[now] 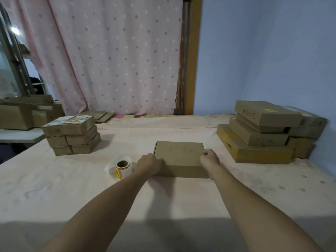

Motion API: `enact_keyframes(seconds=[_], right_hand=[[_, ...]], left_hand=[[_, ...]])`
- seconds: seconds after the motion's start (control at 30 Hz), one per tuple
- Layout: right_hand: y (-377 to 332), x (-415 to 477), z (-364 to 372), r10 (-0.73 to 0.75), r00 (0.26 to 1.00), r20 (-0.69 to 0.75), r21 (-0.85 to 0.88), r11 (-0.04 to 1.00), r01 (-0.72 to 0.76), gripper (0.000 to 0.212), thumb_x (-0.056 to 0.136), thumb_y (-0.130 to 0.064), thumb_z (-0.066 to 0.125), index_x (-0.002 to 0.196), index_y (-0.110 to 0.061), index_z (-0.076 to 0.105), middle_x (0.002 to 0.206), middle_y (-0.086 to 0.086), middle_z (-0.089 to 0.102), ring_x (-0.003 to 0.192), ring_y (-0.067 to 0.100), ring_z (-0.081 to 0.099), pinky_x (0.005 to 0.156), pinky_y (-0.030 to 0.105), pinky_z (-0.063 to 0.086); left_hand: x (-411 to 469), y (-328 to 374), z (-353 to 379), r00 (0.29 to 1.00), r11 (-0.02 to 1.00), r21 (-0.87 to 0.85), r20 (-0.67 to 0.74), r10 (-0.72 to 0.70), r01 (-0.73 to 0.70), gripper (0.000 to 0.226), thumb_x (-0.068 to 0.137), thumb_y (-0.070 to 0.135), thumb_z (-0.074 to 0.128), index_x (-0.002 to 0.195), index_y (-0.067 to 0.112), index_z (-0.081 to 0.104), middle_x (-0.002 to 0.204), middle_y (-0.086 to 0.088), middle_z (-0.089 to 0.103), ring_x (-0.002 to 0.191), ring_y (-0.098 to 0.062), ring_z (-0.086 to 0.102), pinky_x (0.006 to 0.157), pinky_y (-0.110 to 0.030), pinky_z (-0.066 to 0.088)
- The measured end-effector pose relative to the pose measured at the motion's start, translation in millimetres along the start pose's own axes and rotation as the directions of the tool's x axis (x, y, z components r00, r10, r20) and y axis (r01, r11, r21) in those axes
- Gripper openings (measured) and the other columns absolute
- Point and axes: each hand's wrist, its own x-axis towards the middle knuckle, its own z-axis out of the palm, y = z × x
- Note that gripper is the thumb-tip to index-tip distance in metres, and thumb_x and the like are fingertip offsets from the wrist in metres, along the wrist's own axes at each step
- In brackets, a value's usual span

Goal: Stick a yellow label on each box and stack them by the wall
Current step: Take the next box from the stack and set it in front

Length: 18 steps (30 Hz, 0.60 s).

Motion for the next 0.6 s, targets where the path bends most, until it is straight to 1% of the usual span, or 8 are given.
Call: enact_keyframes(seconds=[0.1,0.17,0.2,0.33,0.4,0.47,0.53,0.6], right_hand=[[-3,-3,3,-0.111,0.993,-0.038,-0.269,0.958,0.097,0.038,0.094,-0.009,0.045,0.129,-0.016,0.056,0.133,0.004,0.054,0.119,0.027,0.052,0.092,0.034,0.047],[-6,-5,6,-0.227,0.972,-0.062,-0.454,0.874,0.175,0.034,0.094,-0.011,0.048,0.126,-0.018,0.06,0.136,0.003,0.051,0.125,0.025,0.048,0.097,0.036,0.048],[-6,-7,8,-0.271,0.961,-0.058,-0.503,0.84,0.206,0.033,0.094,-0.011,0.049,0.124,-0.019,0.061,0.135,0.002,0.051,0.125,0.024,0.047,0.097,0.036,0.048],[-11,-15,20,-0.356,0.933,-0.047,-0.496,0.819,0.288,0.028,0.092,-0.011,0.052,0.114,-0.023,0.066,0.131,-0.002,0.054,0.122,0.022,0.048,0.099,0.034,0.046],[-16,-19,28,-0.372,0.927,-0.036,-0.471,0.825,0.313,0.027,0.091,-0.011,0.051,0.11,-0.024,0.066,0.129,-0.004,0.053,0.12,0.02,0.049,0.097,0.031,0.045],[-21,-24,35,-0.382,0.924,-0.022,-0.454,0.827,0.331,0.028,0.091,-0.011,0.05,0.109,-0.026,0.065,0.127,-0.006,0.053,0.118,0.019,0.051,0.093,0.029,0.044],[-25,-27,42,-0.399,0.917,-0.004,-0.463,0.813,0.352,0.028,0.092,-0.012,0.049,0.11,-0.027,0.064,0.125,-0.008,0.053,0.119,0.018,0.05,0.089,0.029,0.043],[-29,-29,47,-0.412,0.911,0.009,-0.464,0.805,0.369,0.028,0.093,-0.012,0.05,0.112,-0.027,0.065,0.125,-0.008,0.053,0.121,0.016,0.049,0.088,0.029,0.042]], left_hand=[[-2,-2,-3,0.999,0.996,0.077,-0.018,0.039,-0.037,0.04,0.091,0.044,0.053,0.112,0.012,0.061,0.115,-0.01,0.062,0.104,-0.031,0.06,0.084,-0.035,0.049],[-3,-5,-12,0.994,0.983,0.157,-0.044,0.103,-0.095,0.032,0.092,0.038,0.05,0.106,0.011,0.059,0.111,-0.009,0.06,0.099,-0.03,0.058,0.079,-0.035,0.046],[-4,-8,-19,0.988,0.972,0.199,-0.062,0.141,-0.126,0.027,0.092,0.034,0.05,0.103,0.01,0.058,0.11,-0.009,0.059,0.098,-0.031,0.056,0.075,-0.035,0.043],[-4,-35,-52,0.948,0.906,0.363,-0.142,0.285,-0.218,0.019,0.084,0.019,0.049,0.095,0.009,0.061,0.103,-0.011,0.063,0.089,-0.033,0.058,0.068,-0.035,0.042],[-1,-57,-70,0.91,0.762,0.577,-0.072,0.408,-0.296,0.02,0.086,0.016,0.049,0.098,0.01,0.063,0.104,-0.009,0.063,0.092,-0.032,0.062,0.067,-0.034,0.042],[0,-80,-87,0.862,0.594,0.706,0.046,0.505,-0.385,0.021,0.089,0.017,0.049,0.099,0.01,0.066,0.105,-0.007,0.063,0.097,-0.03,0.062,0.065,-0.033,0.04],[4,-102,-100,0.836,0.527,0.727,0.118,0.536,-0.44,0.023,0.09,0.016,0.05,0.103,0.013,0.068,0.108,-0.003,0.062,0.101,-0.025,0.06,0.065,-0.033,0.041],[10,-117,-103,0.828,0.53,0.698,0.166,0.536,-0.483,0.034,0.085,0.009,0.051,0.114,0.018,0.066,0.112,0.0,0.058,0.106,-0.022,0.057,0.067,-0.032,0.042]])
